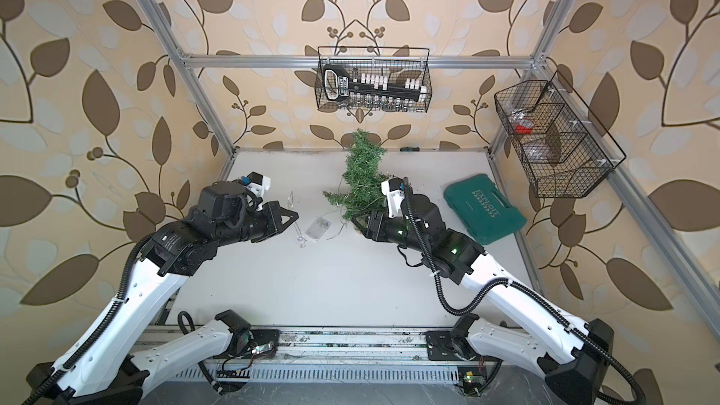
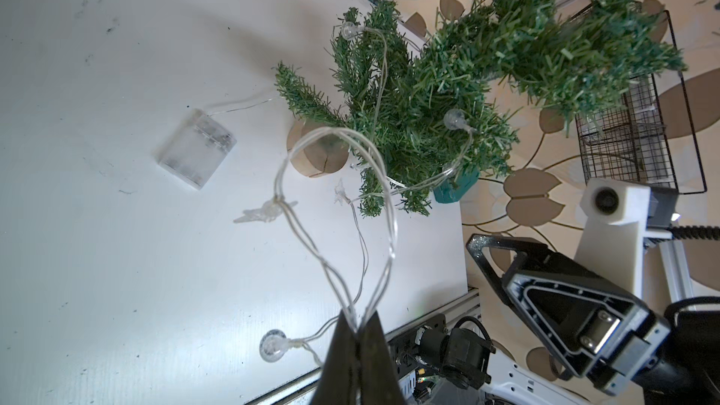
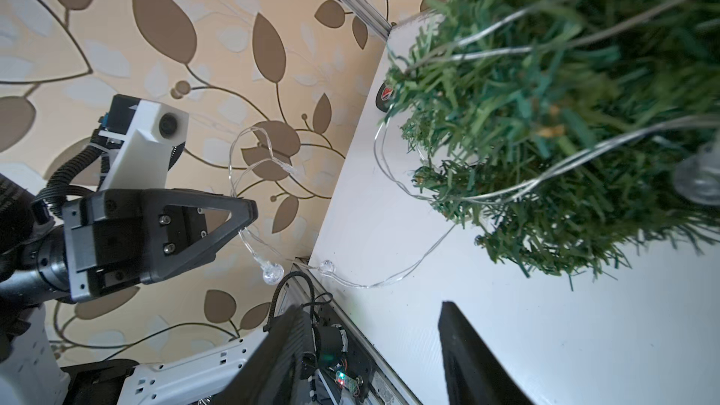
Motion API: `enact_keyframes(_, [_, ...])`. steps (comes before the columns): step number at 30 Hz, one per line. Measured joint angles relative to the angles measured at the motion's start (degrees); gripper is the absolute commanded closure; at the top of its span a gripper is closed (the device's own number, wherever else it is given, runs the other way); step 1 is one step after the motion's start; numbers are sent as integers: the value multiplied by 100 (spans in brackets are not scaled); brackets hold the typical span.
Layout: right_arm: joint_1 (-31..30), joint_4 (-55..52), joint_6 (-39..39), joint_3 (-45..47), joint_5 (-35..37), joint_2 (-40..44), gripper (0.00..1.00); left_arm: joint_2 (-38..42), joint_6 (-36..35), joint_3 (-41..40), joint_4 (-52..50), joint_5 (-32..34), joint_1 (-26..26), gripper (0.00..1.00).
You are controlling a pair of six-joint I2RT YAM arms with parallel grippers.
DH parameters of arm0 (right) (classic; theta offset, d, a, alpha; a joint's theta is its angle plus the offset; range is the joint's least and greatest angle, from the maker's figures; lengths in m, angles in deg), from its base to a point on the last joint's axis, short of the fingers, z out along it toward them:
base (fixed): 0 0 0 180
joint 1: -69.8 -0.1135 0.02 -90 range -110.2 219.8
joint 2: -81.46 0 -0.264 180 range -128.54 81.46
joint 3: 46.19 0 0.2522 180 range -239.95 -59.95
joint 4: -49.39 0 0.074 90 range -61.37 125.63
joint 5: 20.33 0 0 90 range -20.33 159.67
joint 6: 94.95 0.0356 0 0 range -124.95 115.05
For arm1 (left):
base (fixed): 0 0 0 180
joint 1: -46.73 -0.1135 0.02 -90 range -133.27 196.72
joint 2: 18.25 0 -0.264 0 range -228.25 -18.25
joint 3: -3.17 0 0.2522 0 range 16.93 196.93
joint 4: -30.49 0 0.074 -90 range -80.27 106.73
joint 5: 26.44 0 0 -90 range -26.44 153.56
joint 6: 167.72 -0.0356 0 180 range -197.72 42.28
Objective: Remove string lights from the small christmas tree
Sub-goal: Remove the light string from the Christmas tree.
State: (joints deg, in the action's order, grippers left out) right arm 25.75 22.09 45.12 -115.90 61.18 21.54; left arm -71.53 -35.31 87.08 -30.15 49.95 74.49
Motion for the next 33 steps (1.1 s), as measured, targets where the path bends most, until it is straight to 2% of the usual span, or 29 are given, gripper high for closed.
enact_keyframes(7, [-210, 713, 286, -22, 433, -752, 44, 149, -22, -120, 44, -7, 0, 100])
enact_keyframes(15, [-297, 881, 393, -382, 968, -1346, 44, 144, -149, -201, 114, 22, 0, 100])
enact_keyframes(29, [-297, 1038, 361, -957, 1209, -1805, 43, 181, -221, -249, 118, 57, 0, 100])
enact_keyframes(33, [-299, 1078, 315, -1154, 1156, -2026, 49, 140, -223, -249, 122, 57, 0, 100])
